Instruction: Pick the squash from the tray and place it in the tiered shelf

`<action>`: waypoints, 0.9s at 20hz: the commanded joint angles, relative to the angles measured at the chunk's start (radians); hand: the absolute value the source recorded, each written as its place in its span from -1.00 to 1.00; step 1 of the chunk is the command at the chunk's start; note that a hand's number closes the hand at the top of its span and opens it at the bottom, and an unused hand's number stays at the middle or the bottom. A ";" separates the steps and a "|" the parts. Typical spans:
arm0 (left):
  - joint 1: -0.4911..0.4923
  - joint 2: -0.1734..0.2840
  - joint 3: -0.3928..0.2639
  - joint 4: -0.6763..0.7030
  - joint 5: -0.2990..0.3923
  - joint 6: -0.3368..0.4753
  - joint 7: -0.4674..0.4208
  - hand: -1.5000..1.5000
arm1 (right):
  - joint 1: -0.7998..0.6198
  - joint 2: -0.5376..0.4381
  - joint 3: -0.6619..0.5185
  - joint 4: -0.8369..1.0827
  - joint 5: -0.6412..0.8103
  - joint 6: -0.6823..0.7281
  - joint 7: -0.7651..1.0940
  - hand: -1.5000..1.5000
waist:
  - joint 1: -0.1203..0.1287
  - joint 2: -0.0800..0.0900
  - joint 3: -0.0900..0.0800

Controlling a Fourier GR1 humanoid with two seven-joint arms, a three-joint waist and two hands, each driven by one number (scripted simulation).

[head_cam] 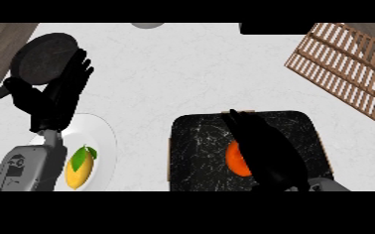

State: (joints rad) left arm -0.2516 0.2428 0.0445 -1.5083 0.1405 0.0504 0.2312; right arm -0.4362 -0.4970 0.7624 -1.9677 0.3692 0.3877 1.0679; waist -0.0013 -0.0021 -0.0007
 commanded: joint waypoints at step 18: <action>0.021 -0.010 0.051 0.022 -0.009 -0.055 -0.052 0.00 | 0.147 0.181 -0.085 0.172 0.260 0.087 -0.091 -1.00 | 0.002 0.002 0.000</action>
State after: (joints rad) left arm -0.2562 0.2421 0.0869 -1.5018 0.1409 0.0097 0.2300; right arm -0.2978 -0.3608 0.7073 -1.8208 0.5990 0.4209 0.9458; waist 0.0004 -0.0003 0.0000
